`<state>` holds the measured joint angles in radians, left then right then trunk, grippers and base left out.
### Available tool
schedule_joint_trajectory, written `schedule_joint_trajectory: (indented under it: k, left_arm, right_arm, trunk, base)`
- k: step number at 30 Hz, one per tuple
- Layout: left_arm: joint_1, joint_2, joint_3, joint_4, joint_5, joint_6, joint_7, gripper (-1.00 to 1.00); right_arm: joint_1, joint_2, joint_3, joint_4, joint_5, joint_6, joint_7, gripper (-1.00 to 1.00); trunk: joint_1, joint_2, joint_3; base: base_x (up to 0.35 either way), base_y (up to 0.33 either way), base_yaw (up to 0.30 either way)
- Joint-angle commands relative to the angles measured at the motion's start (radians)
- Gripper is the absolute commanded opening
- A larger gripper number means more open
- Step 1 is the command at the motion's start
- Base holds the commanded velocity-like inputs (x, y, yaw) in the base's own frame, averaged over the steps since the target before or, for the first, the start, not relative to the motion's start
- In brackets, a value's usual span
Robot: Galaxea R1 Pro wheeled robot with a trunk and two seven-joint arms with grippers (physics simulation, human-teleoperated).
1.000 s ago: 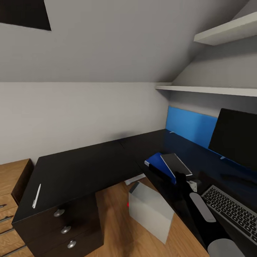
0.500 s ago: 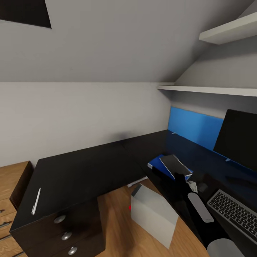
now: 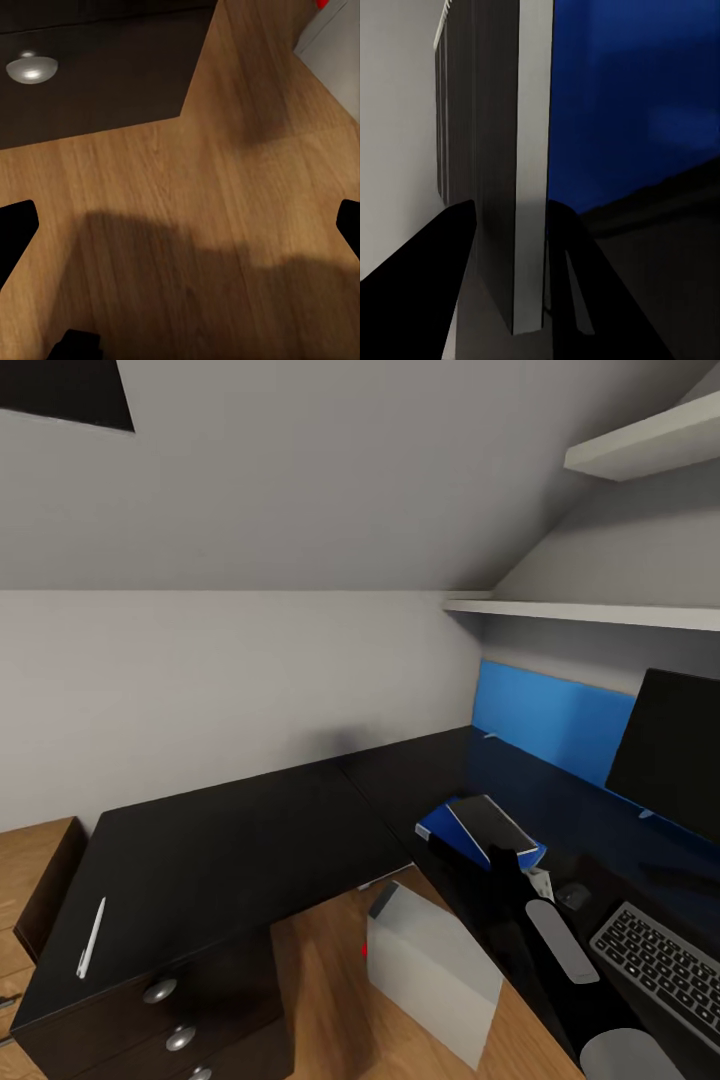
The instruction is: In the bedroom, organize the workspace by keeping the computer under the desk, ensuring the monitor is on the desk, placing the keyboard on the desk next to the monitor, placing the mouse on the desk next to the keyboard, moving the folder from the swivel chair onto the desk next to the mouse, stacking the notebook on top of the folder with the pen on top of the notebook, and positioning the swivel chair next to the desk.
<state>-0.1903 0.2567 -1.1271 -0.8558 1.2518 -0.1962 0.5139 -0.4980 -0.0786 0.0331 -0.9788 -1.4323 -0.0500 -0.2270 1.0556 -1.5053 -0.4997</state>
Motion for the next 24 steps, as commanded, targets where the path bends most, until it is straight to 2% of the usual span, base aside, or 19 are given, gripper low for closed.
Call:
schedule_joint_trajectory:
  k: [1,24]
  left_arm:
    - [-0.002,0.001,-0.006,-0.002,0.009,-0.008,0.005,1.0]
    - [-0.002,0.001,-0.006,-0.002,0.009,-0.009,0.006,1.0]
  right_arm:
    - [-0.001,-0.001,0.004,-0.001,-0.008,-0.005,-0.011,-1.0]
    - [-0.002,-0.001,0.004,-0.001,-0.008,-0.004,-0.058,-1.0]
  trunk:
    - [0.0,-0.001,-0.001]
    - [0.0,-0.001,-0.001]
  base:
    - [0.004,0.0,0.0]
    - [0.0,0.0,0.0]
